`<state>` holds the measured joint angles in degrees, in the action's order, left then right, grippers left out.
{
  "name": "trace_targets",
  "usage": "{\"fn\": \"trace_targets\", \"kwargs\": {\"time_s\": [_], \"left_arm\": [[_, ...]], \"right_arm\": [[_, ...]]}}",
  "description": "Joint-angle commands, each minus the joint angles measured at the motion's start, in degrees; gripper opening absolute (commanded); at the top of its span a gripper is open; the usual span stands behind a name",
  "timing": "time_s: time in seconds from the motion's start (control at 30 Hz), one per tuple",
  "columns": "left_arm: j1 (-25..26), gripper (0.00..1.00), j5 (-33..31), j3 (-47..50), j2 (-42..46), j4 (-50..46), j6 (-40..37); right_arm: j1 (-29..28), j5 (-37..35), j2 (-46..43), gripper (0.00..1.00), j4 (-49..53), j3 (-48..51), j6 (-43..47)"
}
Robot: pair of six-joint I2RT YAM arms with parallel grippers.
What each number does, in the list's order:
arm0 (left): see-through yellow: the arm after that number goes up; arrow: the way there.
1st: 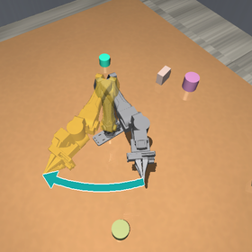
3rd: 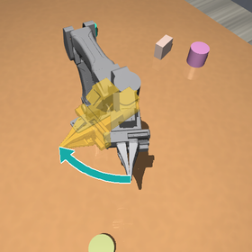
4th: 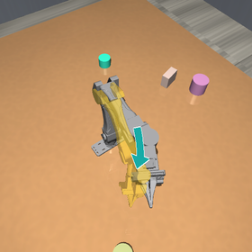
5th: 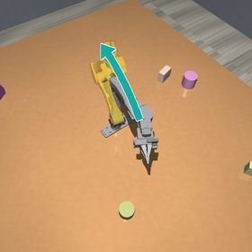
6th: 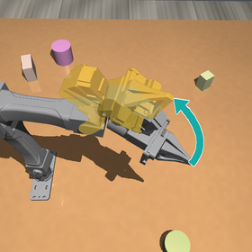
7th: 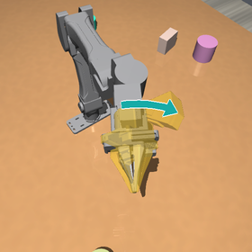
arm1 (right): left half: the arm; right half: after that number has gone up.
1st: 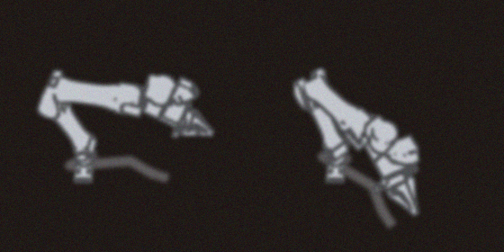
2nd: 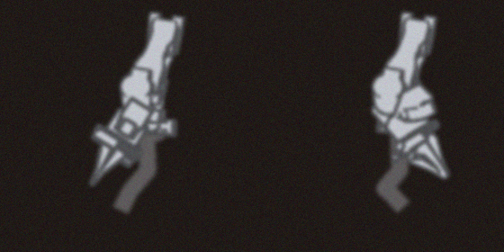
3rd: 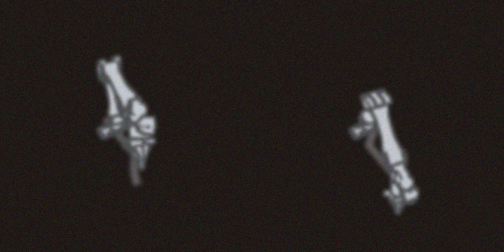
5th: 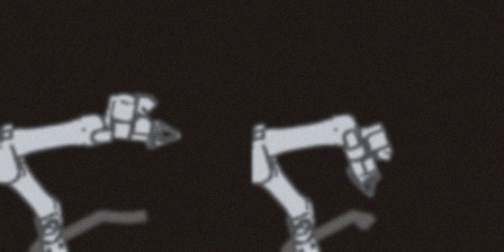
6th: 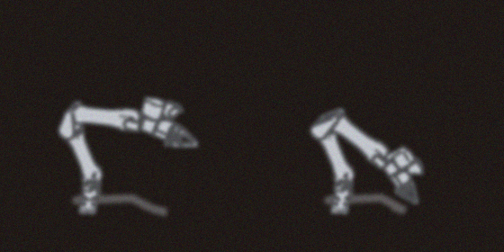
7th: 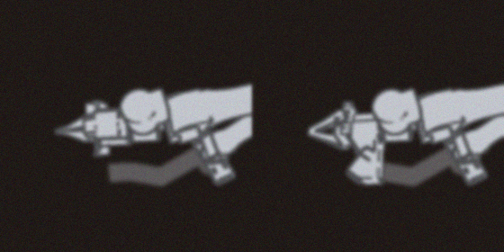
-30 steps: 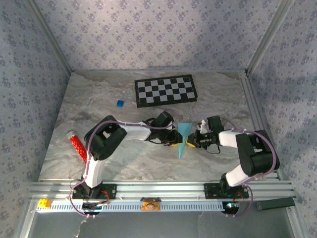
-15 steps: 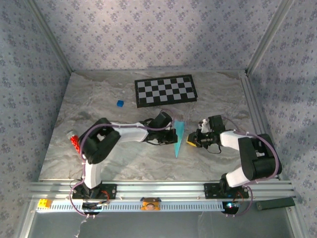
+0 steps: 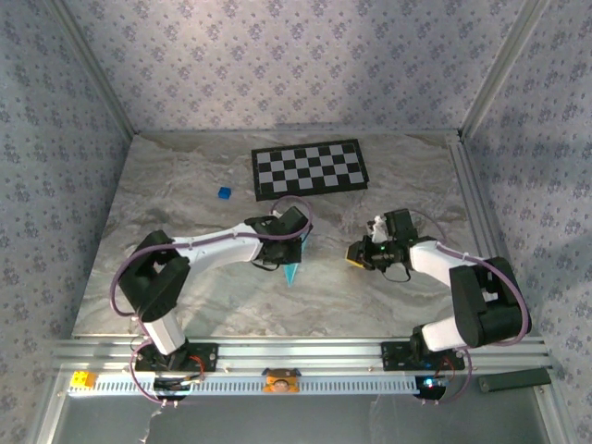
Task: Fold a paper plane with a square sheet of paper (pick it up from the middle)
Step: Move a paper plane to the center of the table.
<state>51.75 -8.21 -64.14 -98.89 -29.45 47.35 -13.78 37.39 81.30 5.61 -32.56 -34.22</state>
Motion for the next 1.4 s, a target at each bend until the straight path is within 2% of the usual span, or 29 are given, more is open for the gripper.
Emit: {"fn": "trace_targets", "kwargs": {"time_s": [0.0, 1.37], "left_arm": [[-0.07, 0.04, -1.09, -2.35, -1.71, -4.03, -1.37], [-0.07, 0.17, 4.43, -4.06, -6.41, -1.49, -1.50]], "right_arm": [[-0.97, -1.42, -0.31, 0.18, 1.97, -1.43, -0.05], [-3.17, -1.89, 2.48, 0.18, 2.52, -3.05, 0.63]]}}
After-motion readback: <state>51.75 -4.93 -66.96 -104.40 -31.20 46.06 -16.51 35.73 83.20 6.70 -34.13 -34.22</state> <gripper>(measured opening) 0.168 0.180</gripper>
